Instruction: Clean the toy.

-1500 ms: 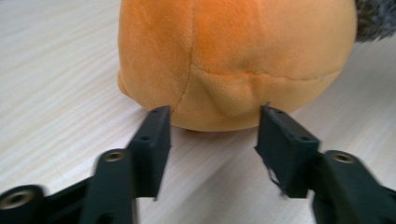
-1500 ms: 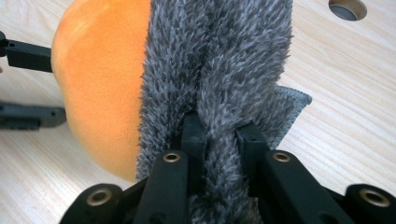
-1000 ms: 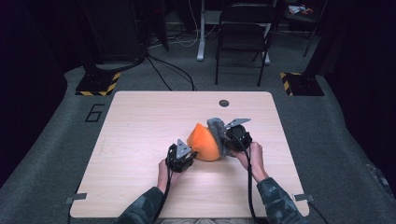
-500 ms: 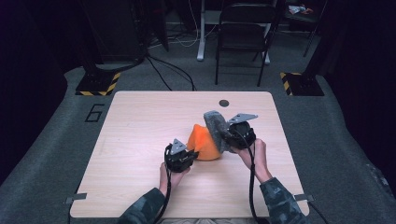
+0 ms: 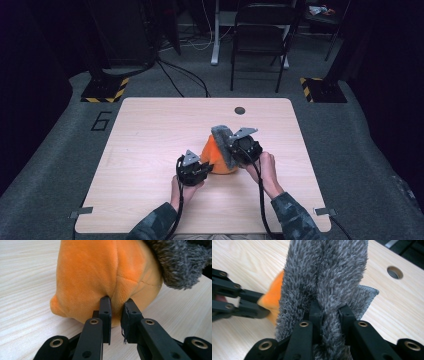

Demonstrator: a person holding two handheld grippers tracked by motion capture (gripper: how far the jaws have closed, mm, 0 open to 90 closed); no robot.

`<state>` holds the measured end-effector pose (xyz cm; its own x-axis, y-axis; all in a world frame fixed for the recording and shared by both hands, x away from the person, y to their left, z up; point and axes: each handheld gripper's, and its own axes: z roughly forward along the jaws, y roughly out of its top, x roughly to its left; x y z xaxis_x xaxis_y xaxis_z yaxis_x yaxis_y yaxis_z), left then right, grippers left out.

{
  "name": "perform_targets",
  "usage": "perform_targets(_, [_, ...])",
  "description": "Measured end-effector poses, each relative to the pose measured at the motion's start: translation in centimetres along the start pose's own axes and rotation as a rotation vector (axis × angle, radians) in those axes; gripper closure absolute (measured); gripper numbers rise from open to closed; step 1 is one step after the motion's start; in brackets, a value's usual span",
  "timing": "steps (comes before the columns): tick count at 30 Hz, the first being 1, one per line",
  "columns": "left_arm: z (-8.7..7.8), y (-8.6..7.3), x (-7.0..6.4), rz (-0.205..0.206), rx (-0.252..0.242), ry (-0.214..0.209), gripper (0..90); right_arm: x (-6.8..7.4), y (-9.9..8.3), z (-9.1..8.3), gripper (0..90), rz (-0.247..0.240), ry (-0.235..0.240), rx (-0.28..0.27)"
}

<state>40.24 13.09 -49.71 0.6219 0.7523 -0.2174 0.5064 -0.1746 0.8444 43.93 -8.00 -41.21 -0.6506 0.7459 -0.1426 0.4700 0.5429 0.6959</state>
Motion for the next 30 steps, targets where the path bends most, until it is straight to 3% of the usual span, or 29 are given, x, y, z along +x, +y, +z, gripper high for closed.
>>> perform_targets(7, [0.1, 0.0, 0.2, -0.017, -0.001, -0.007, 79.2, -1.8, -1.5, 0.6, 77.2, 0.078, 0.004, 0.058])
perform_targets(11, [0.1, 0.0, 0.4, -0.021, 0.006, -0.009, 78.9, -2.7, -2.4, 1.2, 77.3, 0.098, -0.005, 0.095])
perform_targets(19, [0.1, 0.0, 0.7, -0.029, 0.011, -0.005, 78.7, -4.5, -5.1, 4.0, 77.2, 0.194, 0.019, 0.209])
perform_targets(23, [0.0, 0.0, 1.0, -0.038, 0.015, -0.004, 78.1, -4.7, -5.8, 5.1, 77.1, 0.195, 0.016, 0.260])
perform_targets(26, [-0.1, 0.0, 1.1, -0.049, 0.014, -0.006, 77.9, -4.7, -5.3, 4.5, 77.2, 0.179, -0.012, 0.247])
perform_targets(30, [-0.1, 0.0, 1.4, -0.081, 0.011, -0.017, 77.8, -4.9, -3.8, 2.2, 77.2, 0.152, -0.043, 0.158])
